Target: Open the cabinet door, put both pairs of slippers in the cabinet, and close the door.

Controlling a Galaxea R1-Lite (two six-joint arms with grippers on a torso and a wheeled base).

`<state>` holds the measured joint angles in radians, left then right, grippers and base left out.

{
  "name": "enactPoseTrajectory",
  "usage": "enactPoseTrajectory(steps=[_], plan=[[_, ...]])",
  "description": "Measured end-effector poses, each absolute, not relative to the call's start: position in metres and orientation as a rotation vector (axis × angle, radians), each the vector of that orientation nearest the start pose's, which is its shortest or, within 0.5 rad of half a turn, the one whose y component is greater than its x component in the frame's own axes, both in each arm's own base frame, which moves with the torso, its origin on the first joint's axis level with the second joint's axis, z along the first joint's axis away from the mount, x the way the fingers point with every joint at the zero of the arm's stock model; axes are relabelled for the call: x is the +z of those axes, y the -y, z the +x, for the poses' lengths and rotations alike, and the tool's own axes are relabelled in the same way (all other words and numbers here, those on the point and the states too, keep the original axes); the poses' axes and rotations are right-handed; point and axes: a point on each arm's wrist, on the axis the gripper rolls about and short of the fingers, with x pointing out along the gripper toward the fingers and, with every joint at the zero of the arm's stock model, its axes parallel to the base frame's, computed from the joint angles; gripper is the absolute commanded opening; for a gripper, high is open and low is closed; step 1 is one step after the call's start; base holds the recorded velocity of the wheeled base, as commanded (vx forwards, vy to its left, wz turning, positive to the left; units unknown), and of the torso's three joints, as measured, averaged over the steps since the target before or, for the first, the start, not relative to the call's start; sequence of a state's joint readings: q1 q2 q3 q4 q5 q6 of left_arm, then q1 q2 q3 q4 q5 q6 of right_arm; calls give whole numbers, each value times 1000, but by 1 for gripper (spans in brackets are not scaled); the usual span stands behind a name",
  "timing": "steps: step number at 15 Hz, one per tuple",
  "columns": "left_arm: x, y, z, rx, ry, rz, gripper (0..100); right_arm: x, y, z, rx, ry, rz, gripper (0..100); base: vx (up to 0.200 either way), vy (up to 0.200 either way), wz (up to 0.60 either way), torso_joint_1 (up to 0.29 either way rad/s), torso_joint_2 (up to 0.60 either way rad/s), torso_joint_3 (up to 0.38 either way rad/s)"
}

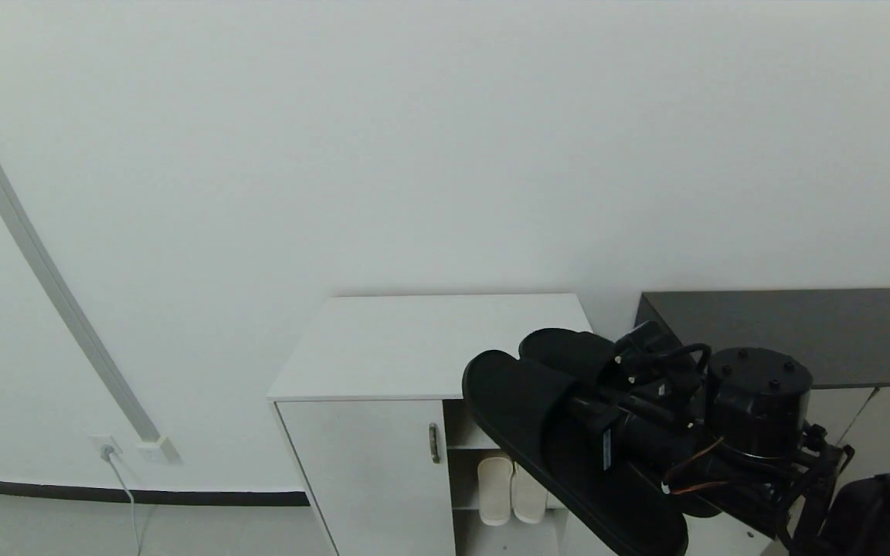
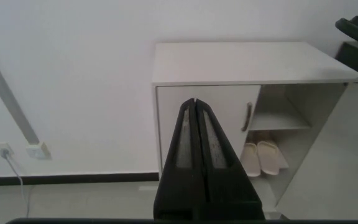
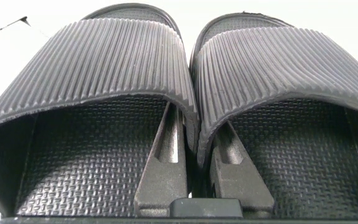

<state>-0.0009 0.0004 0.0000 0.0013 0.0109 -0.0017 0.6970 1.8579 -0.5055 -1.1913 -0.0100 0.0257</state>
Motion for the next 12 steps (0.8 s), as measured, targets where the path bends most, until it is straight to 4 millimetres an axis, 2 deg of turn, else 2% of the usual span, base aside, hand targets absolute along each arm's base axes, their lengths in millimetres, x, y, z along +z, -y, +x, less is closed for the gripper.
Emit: enactPoseTrajectory(steps=[8, 11, 12], plan=[[75, 0, -23, 10, -1, 0, 0, 112, -190, 224, 694, -174, -62, 0, 0, 0, 0, 0, 0, 0], [75, 0, -23, 12, -2, -2, 0, 111, -190, 222, 700, -177, -68, 0, -200, 0, 0, 4, 1, 1], [75, 0, -23, 12, -2, -2, 0, 110, -190, 223, 699, -178, -68, 0, 0, 0, 0, 0, 0, 0]])
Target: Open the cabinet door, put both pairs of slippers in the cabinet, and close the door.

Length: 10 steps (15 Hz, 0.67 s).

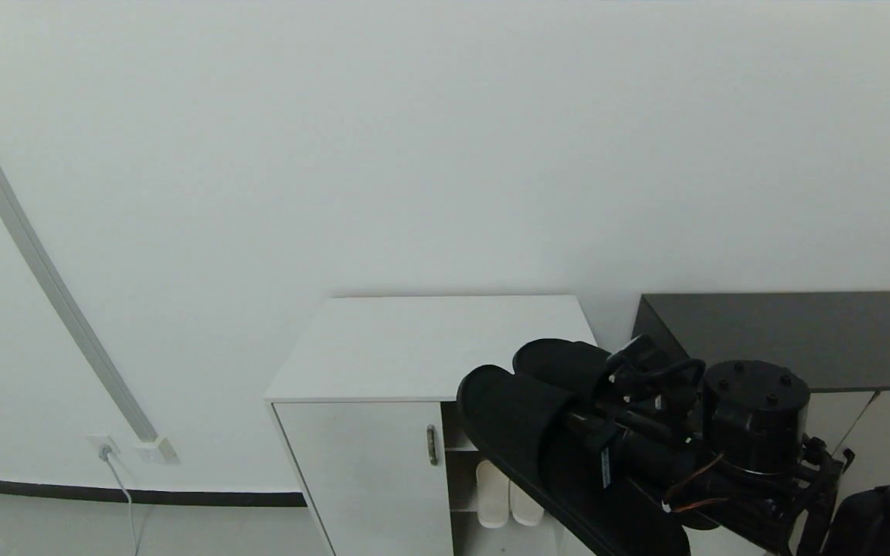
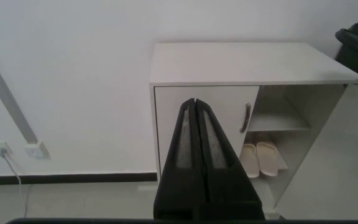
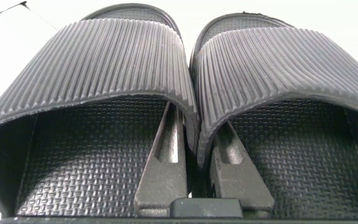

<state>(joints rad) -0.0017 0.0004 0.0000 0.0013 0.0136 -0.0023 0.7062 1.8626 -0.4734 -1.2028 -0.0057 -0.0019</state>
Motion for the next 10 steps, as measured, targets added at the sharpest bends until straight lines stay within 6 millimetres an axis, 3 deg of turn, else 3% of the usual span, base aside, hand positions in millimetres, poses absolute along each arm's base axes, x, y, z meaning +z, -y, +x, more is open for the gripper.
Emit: enactPoseTrajectory(steps=[10], plan=[[75, 0, -23, 12, -1, -4, 0, 102, -194, 222, 714, -198, -99, 0, 0, 0, 0, 0, 0, 0]])
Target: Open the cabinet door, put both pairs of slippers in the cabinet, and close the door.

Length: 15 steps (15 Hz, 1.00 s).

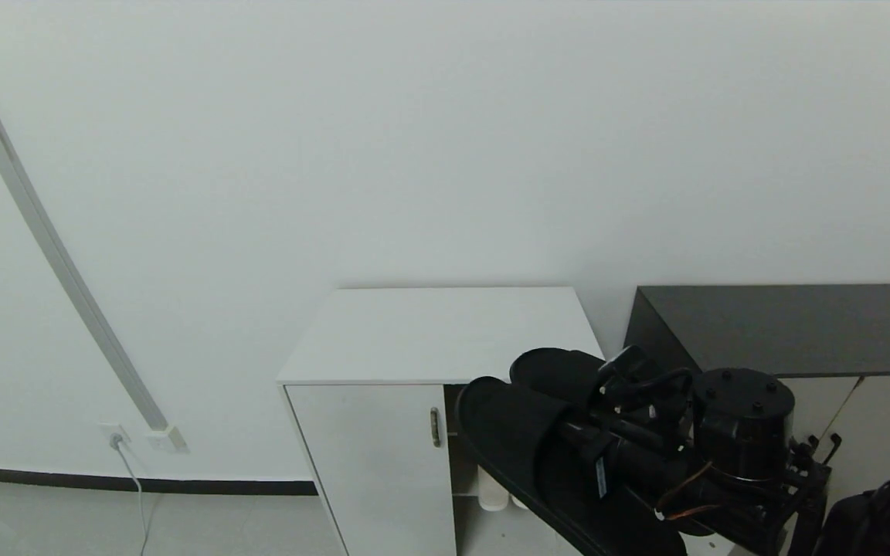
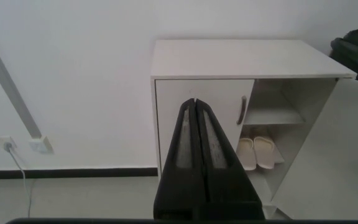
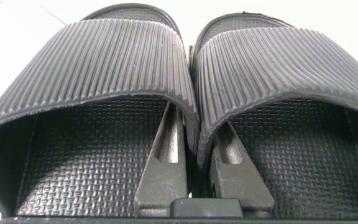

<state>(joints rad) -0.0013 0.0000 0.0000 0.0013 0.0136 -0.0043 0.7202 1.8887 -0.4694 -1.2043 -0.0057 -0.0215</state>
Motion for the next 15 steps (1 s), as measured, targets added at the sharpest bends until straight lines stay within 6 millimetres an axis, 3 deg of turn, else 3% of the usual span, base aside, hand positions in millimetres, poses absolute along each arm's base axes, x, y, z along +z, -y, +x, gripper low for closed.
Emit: enactPoseTrajectory(steps=[5, 15], plan=[[75, 0, -23, 12, -1, -4, 0, 98, -193, 220, 719, -148, -141, 0, 0, 0, 0, 0, 0, 0], [75, 0, -23, 11, -1, -4, 0, 86, -195, 223, 720, -45, -177, 0, 0, 0, 0, -147, 323, 175]])
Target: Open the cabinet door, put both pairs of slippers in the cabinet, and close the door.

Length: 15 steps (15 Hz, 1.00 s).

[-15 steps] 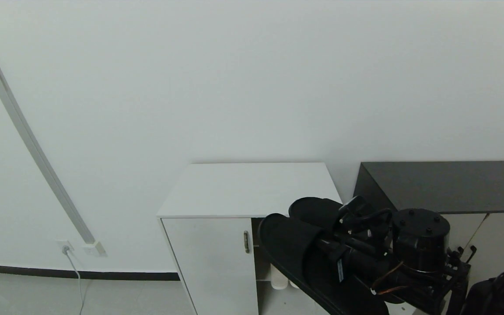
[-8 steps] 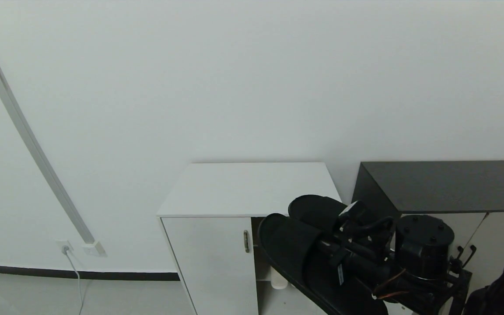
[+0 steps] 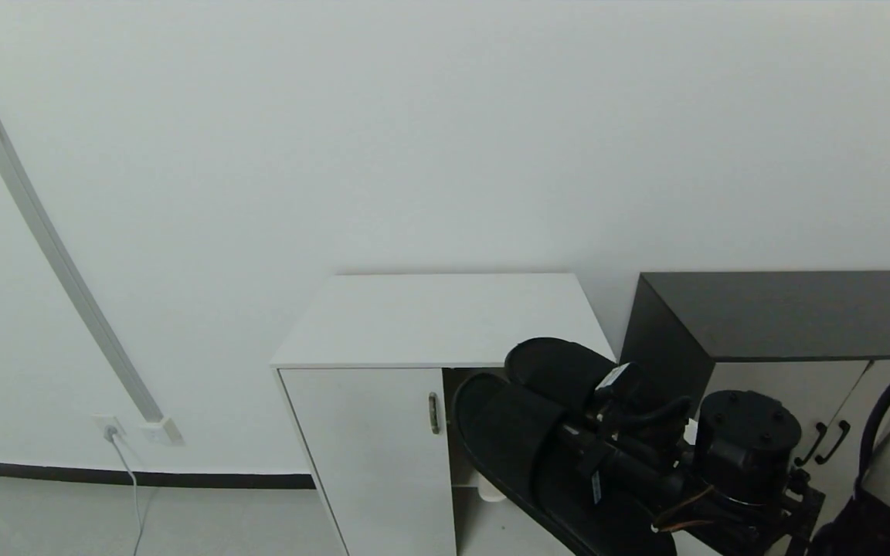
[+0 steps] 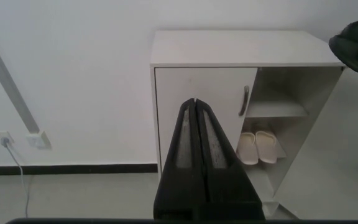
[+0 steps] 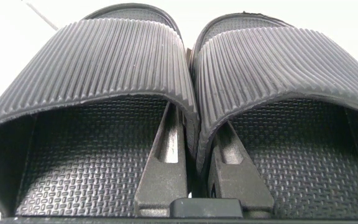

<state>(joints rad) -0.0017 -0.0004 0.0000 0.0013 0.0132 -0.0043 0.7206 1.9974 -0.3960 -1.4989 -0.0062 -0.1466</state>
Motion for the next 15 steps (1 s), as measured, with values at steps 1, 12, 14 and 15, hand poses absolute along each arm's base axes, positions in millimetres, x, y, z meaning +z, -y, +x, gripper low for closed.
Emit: enactPoseTrajectory(steps=[1, 12, 14, 15], plan=[[75, 0, -23, 11, -1, -4, 0, 83, -195, 222, 721, -47, -179, 0, 0, 0, 0, -149, 349, 193], [75, 0, -23, 11, 0, -4, 0, 75, -196, 223, 724, -61, -199, 0, 0, 0, 0, -163, 373, 206], [75, 0, -23, 11, 0, -4, 0, 74, -196, 223, 725, -62, -199, 0, 0, 0, 0, -217, 513, 290], [75, 0, -23, 12, 0, -4, 0, 74, -196, 223, 725, -63, -199, 0, 0, 0, 0, -232, 544, 315]])
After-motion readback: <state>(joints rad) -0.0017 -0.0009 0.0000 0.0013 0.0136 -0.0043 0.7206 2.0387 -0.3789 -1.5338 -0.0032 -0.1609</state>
